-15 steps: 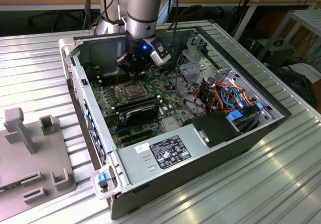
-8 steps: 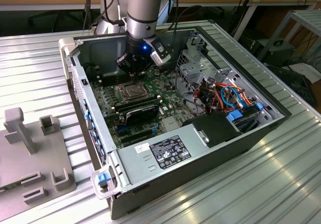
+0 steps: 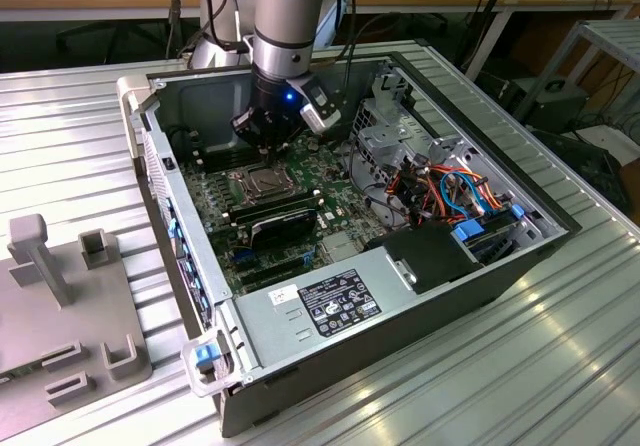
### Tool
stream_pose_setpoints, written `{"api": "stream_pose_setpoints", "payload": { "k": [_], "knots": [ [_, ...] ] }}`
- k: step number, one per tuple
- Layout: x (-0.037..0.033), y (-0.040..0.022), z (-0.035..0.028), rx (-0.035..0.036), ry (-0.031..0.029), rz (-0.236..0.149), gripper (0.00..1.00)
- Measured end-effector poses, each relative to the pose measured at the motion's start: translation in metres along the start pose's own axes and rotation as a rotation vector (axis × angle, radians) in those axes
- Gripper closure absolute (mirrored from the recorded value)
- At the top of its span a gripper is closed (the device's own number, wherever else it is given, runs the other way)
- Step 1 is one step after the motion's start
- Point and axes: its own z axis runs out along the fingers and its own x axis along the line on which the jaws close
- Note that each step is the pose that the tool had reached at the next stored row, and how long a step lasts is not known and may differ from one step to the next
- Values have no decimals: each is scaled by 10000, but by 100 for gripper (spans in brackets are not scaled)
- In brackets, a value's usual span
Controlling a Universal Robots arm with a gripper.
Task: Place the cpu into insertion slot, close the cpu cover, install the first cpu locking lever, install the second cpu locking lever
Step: 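Install the first cpu locking lever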
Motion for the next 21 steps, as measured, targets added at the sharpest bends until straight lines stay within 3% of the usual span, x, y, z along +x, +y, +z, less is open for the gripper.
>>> {"api": "stream_pose_setpoints", "payload": {
  "k": [10,15,21],
  "knots": [
    [-1,-2,29,0,1,0,89],
    [-3,-1,-22,-3,-4,0,89],
    [-3,-9,-23,-3,-1,0,89]
  ]
}}
